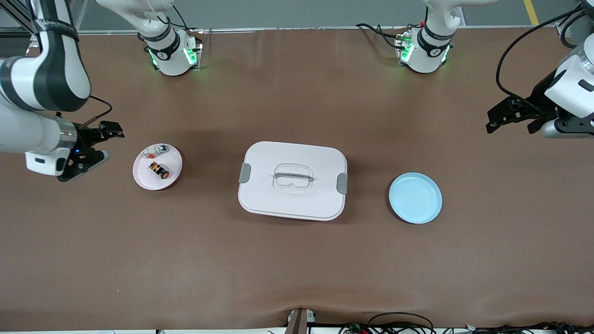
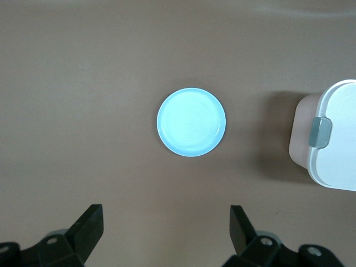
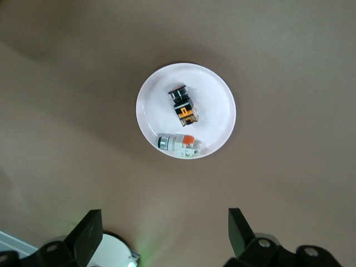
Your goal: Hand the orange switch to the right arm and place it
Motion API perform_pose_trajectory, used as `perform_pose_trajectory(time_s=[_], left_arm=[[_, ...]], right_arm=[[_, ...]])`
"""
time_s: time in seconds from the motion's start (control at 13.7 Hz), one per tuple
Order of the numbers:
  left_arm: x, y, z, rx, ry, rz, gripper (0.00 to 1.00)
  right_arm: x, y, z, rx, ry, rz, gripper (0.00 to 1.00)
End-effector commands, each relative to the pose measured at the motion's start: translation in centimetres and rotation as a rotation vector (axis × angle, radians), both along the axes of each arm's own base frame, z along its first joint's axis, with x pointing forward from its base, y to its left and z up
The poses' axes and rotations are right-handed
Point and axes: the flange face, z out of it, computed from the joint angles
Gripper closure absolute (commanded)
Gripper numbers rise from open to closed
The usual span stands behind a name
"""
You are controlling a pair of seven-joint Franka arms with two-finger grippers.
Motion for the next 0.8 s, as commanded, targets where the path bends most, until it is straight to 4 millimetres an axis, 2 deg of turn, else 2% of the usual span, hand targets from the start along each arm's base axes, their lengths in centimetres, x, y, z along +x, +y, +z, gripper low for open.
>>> perform_pose_trajectory(time_s=[0.0,0.15,0.29,0.51,0.73], left_arm=[[0.3,0.0,0.4,0.0,-0.013,0.002,0.0],[0.3,0.0,0.3,0.005,-0.012,0.0,0.0],[0.2,-0.1,0.4,0.005,-0.013,0.0,0.0],[0.1,-0.7,0.5,0.004,-0.015,-0.011,0.0],[0.1,-0.8,0.5,0.004,-0.015,-0.012,0.0]], right_arm=[[0.6,-0.4,3.8,-0.07,-0.003,-0.157,0.0],[0.7,-0.9,5.9,-0.086,-0.014,-0.212,0.0],[0.9,-2.5,8.3,-0.104,-0.042,-0.303,0.0],[1.0,-3.3,13.1,-0.148,-0.087,-0.48,0.0],[1.5,-3.8,15.8,-0.139,-0.138,-0.496,0.0]])
